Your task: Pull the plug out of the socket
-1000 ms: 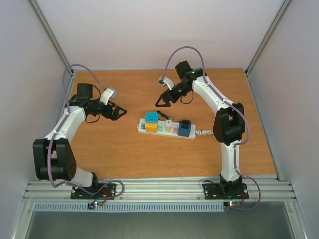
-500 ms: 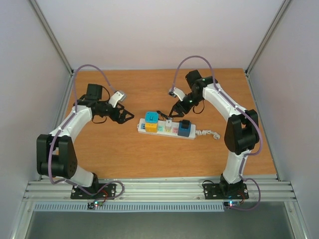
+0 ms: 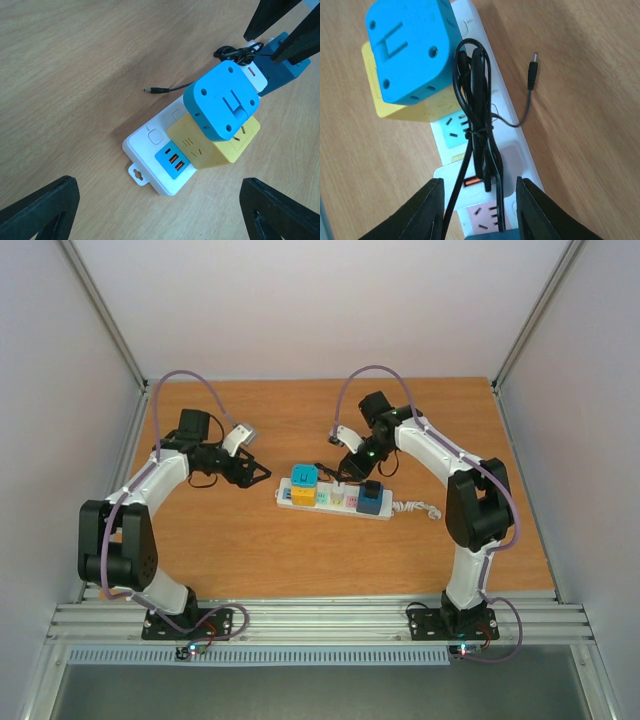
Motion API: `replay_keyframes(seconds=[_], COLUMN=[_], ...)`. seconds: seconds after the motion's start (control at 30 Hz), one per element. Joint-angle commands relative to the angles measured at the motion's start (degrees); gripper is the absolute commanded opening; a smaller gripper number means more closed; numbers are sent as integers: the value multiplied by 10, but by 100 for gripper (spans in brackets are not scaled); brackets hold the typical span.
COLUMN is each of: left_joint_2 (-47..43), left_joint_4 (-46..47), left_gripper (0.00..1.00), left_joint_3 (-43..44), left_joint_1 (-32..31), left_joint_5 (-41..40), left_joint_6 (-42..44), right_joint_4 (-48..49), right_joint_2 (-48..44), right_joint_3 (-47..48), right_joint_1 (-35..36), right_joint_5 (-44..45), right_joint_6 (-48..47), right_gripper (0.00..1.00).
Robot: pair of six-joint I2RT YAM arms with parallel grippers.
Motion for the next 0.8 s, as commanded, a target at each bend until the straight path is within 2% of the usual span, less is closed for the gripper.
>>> replay_keyframes(seconds=[0.0, 0.23, 0.77], left_joint_2=[7, 9, -8], left_joint_4=[30, 29, 5], left_gripper=[89, 88, 85], left_joint_3=[2, 0, -15], left_joint_1=[-4, -4, -4], left_joint_5=[16, 22, 39], left_joint_6=[8, 12, 52], right_joint_4=[30, 55, 20], right_joint_2=[17, 22, 18], right_joint_3=[-26, -69, -95], right_joint_1=[14, 20, 43], right_joint_5=[33, 68, -6], right_joint_6=[-9, -14, -44], right_gripper=[39, 31, 26])
